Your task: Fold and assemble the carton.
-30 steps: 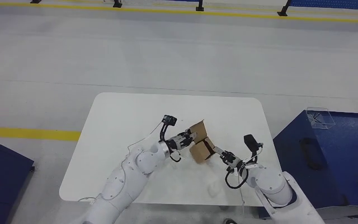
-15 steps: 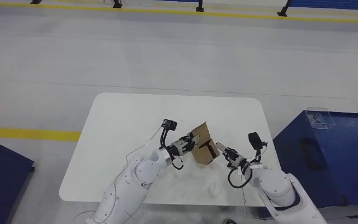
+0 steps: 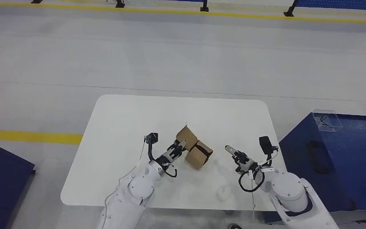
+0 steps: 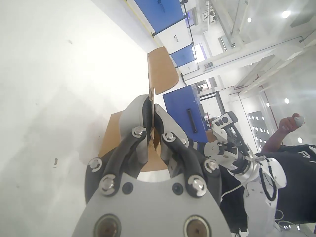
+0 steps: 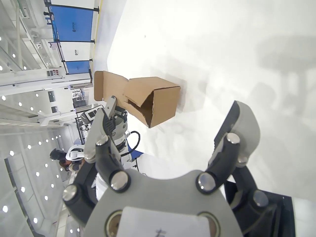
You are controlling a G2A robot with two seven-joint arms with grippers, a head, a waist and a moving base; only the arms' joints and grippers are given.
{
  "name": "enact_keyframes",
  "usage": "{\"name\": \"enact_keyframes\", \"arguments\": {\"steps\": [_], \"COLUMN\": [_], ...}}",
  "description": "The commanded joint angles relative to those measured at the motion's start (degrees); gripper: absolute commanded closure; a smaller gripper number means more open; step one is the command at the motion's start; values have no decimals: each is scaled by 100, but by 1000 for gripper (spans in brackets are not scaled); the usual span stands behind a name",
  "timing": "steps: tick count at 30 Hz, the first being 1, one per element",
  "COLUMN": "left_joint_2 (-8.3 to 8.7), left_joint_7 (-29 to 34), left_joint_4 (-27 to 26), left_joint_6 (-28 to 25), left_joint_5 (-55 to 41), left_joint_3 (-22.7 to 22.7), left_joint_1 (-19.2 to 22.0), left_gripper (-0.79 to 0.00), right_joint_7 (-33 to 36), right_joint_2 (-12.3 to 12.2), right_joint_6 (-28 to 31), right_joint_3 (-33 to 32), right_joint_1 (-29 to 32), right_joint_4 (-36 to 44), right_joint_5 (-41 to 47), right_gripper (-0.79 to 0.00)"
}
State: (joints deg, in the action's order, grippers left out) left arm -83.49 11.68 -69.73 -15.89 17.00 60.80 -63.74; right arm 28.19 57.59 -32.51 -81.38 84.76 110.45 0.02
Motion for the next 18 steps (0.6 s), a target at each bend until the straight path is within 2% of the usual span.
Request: {"name": "enact_keyframes", "arguments": {"steps": [1,4,5,6,7,13,18], "left_joint_2": [-16,-34,-41,-43,-45,-32,-1], "left_joint_7": [-62,-171,-151,-134,-130,185,505], "left_joint_4": [24,25,25,38,44,62,24], "left_joint_6": [2,80,77,79,75,-376,-743], "left_joint_5": [-11,144,161,198,247,481,845], "left_joint_3": [-42,-122,-154,-174,-194,-296,-364], "left_joint_1": [6,30,37,51,64,171,323], "left_gripper": [0,0,-25,-320,-785,-785,-785], "right_joint_7": [45,106,129,148,166,390,677], "right_joint_2": [3,8,9,10,11,-5,-49], "right_joint_6": [-30,-81,-102,-118,-141,-324,-555], "right_joint_3": [78,172,195,212,226,323,470], "right_joint_1": [-62,-165,-195,-221,-244,-383,-530], "right_joint_4": [-38,-112,-135,-157,-188,-389,-565], "right_joint_5": [-75,-176,-206,-229,-252,-526,-1104], "right_gripper": [-785,-785,-785,-785,-785,-785,-785]}}
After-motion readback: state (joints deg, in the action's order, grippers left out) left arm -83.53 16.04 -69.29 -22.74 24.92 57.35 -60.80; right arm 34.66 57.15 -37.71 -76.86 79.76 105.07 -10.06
